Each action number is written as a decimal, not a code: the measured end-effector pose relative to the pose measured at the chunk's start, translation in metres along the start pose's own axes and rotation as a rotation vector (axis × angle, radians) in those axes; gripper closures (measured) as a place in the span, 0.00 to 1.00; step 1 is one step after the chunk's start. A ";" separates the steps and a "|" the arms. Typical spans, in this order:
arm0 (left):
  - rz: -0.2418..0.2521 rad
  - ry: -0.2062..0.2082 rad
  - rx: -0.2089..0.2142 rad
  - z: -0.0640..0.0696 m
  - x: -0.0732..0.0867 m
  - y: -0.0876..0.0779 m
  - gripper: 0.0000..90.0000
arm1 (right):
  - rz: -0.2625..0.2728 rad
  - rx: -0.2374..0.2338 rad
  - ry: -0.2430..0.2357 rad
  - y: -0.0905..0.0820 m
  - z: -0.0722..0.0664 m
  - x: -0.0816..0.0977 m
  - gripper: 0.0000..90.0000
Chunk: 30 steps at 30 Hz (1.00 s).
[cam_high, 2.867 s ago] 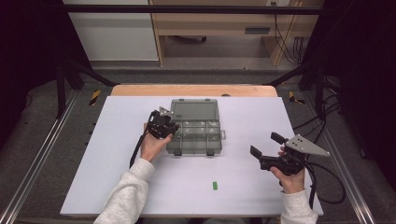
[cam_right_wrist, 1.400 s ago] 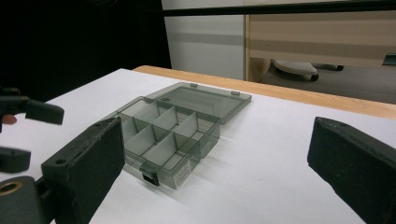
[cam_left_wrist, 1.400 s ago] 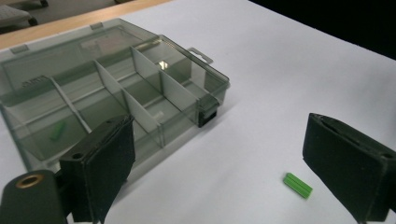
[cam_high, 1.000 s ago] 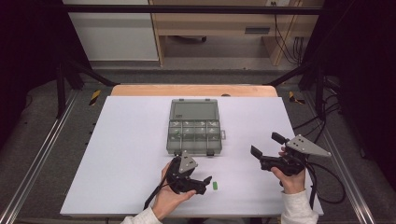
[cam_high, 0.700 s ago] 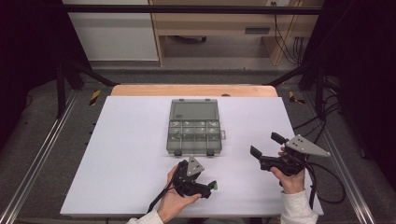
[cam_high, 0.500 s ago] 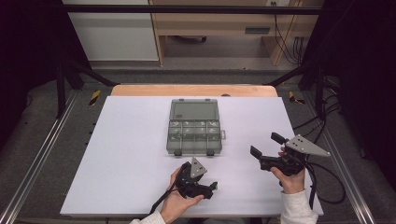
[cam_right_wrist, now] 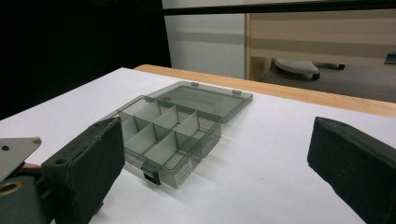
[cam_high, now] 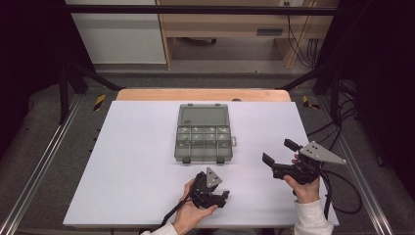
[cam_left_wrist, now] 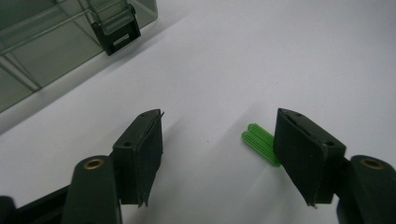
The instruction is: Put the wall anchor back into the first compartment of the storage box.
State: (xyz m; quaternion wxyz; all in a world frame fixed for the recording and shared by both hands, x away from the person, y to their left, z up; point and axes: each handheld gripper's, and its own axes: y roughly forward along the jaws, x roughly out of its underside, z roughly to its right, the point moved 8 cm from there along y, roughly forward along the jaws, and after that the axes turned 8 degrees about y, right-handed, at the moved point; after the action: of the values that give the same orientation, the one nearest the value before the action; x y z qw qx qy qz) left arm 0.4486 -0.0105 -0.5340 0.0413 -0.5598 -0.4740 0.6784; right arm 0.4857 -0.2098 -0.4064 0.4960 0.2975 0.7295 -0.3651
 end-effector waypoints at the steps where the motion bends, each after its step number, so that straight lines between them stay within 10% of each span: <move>1: 0.000 0.000 0.001 0.000 0.000 0.000 0.39 | -0.002 0.000 0.000 0.000 0.000 0.000 0.05; 30: -0.087 0.020 0.019 0.004 0.004 -0.006 0.88 | -0.007 -0.001 -0.001 0.001 -0.001 0.001 0.05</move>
State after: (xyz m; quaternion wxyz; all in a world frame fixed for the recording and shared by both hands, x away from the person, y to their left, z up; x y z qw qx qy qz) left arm 0.4410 -0.0073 -0.5325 0.0809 -0.5449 -0.4910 0.6748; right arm 0.4856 -0.2085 -0.4070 0.4953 0.2947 0.7303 -0.3667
